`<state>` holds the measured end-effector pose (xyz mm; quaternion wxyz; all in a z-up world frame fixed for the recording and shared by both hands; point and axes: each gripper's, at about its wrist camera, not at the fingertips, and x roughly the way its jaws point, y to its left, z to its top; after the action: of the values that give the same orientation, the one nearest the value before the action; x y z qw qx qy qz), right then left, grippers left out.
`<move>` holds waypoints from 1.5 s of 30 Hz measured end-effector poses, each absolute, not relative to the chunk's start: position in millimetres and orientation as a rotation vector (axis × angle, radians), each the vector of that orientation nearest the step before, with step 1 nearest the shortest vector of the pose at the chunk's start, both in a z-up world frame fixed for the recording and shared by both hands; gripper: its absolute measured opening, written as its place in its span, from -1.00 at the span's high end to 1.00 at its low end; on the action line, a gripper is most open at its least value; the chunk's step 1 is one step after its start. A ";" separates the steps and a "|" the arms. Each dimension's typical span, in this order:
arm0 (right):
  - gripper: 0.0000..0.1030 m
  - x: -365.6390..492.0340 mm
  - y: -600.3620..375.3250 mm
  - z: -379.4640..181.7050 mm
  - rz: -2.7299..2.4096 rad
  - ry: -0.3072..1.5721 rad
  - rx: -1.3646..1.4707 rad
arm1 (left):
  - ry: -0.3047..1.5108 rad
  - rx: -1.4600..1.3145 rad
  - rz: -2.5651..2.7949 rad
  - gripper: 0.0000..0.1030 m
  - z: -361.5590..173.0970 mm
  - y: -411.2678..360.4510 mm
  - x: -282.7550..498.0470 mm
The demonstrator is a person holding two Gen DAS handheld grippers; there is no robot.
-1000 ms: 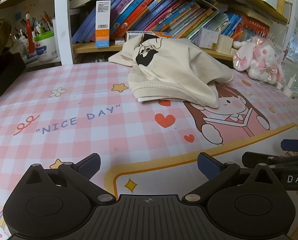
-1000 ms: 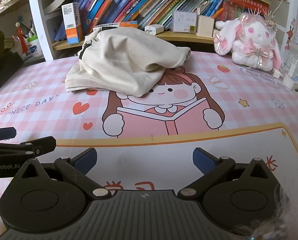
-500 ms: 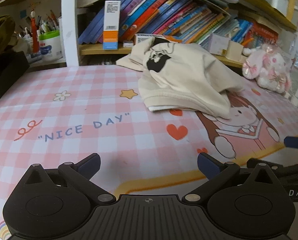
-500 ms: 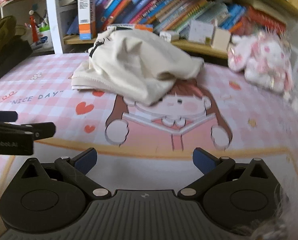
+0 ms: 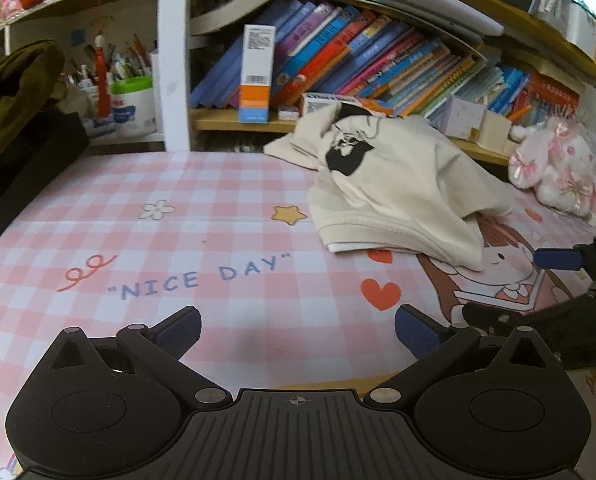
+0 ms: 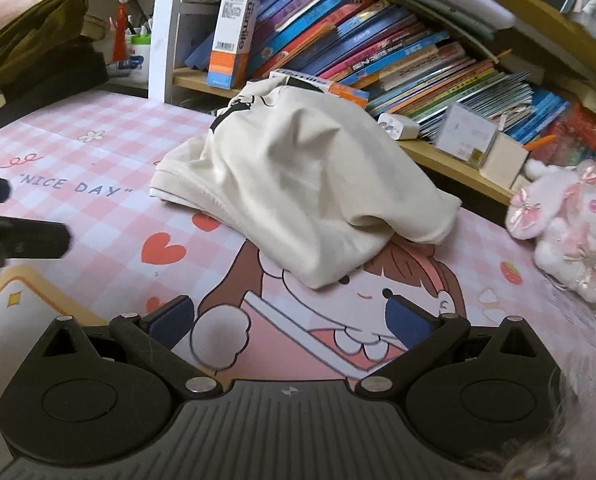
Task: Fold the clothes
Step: 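Reach both grippers to the cream T-shirt and close the right gripper on it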
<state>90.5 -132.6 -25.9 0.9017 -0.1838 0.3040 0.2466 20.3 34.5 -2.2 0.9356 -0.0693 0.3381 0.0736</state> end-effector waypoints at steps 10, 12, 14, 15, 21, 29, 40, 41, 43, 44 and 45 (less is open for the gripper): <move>0.44 117.4 -112.8 -41.6 0.576 0.585 -0.559 | 0.713 -0.105 0.253 -1.00 2.9 24.6 5.4; 0.77 119.8 -111.1 -42.6 0.553 0.562 -0.596 | 0.710 -0.101 0.264 -1.00 4.5 20.3 1.4; 0.93 123.0 -121.3 -33.6 0.589 0.556 -0.533 | 0.705 -0.097 0.267 -1.00 5.8 14.4 -1.7; 0.93 120.8 -126.9 -24.7 0.597 0.533 -0.517 | 0.704 -0.094 0.266 -1.00 5.9 10.6 -2.4; 0.96 104.1 -161.8 33.6 0.637 0.388 -0.425 | 0.712 -0.071 0.229 -1.00 5.9 -15.9 -2.8; 0.99 60.2 -196.7 99.5 0.682 0.191 -0.331 | 0.711 -0.036 0.235 -1.00 7.0 -48.5 -7.8; 0.99 43.8 -211.6 83.3 0.745 0.269 -0.472 | 0.683 -0.043 0.270 -1.00 13.2 -71.6 -30.5; 0.99 45.1 -211.3 74.9 0.754 0.303 -0.480 | 0.688 -0.047 0.274 -1.00 12.0 -70.6 -31.4; 0.99 45.6 -209.5 60.2 0.770 0.359 -0.496 | 0.696 -0.052 0.280 -1.00 9.7 -68.1 -33.0; 0.98 45.9 -207.4 52.9 0.779 0.383 -0.504 | 0.699 -0.056 0.282 -1.00 8.6 -66.6 -33.8; 0.98 46.2 -205.2 45.7 0.787 0.406 -0.512 | 0.699 -0.061 0.283 -1.00 8.0 -64.7 -34.1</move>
<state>46.2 -205.2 45.7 0.8721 -0.2451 0.1942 0.3764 -34.1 -64.7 8.0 0.9293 -0.0296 0.3413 0.1382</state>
